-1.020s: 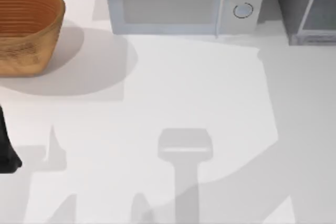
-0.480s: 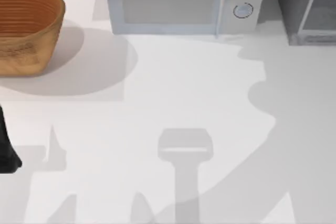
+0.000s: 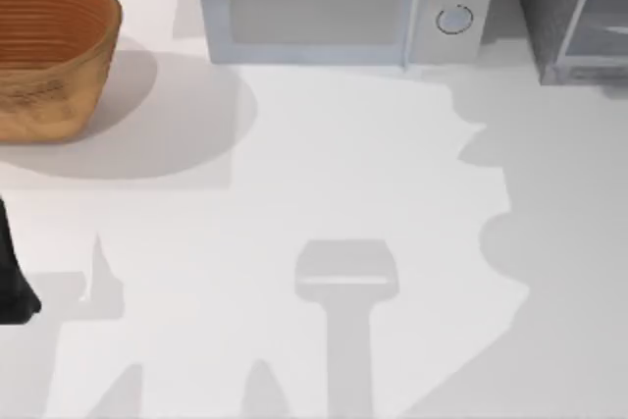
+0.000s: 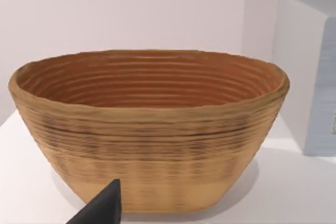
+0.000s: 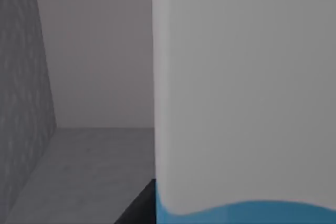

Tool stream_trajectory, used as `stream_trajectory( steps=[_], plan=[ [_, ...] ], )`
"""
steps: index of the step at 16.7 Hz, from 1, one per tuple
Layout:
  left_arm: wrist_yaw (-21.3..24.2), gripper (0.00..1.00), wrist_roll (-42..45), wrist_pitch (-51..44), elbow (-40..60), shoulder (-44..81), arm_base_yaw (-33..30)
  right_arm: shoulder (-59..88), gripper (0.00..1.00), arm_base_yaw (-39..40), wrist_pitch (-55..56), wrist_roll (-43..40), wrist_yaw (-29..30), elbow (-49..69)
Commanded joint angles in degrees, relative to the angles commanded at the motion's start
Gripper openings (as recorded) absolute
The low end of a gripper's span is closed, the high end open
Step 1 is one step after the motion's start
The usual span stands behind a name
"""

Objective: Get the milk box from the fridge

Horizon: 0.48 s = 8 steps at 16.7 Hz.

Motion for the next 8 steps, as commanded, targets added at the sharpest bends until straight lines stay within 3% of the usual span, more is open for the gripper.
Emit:
stream_trajectory(
  steps=[4,8],
  plan=[
    [0.0,1.0,0.0,0.0,0.0,0.0,0.0,-5.8,0.0,-1.3,3.6,0.0,-1.3,-8.2],
    [0.0,1.0,0.0,0.0,0.0,0.0,0.0,-6.3,0.0,-1.4,4.0,0.0,-1.4,-8.8]
  ],
)
